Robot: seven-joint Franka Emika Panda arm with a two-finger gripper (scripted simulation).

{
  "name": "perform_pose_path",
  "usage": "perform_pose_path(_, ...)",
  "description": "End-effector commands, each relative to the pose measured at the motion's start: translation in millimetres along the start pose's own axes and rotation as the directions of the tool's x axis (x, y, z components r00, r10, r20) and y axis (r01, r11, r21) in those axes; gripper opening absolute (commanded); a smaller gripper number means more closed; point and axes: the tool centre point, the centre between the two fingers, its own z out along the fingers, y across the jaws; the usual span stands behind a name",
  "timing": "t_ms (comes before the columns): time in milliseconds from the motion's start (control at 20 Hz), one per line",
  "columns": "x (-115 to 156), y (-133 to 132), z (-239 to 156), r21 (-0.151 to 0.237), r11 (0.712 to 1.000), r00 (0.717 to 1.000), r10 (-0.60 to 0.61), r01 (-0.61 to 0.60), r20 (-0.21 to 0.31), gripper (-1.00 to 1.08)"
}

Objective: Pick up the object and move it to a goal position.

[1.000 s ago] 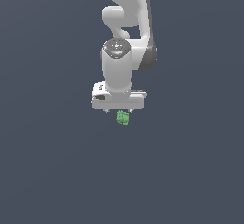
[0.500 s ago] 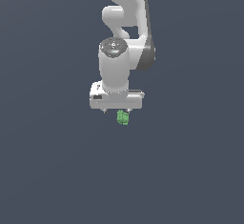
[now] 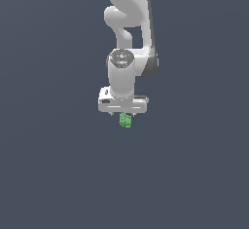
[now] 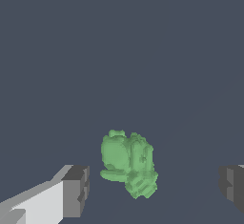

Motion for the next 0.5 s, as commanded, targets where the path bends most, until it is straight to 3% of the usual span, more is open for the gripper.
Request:
perform_pose_path(0, -9.5, -4.1, 13.2, 0.001, 1.000, 1.000, 0.017, -0.017, 0.002, 1.00)
perform_pose_path(450, -27.0, -10.7, 34.9, 0.002, 0.999, 0.999, 0.046, -0.046, 0.004, 1.00)
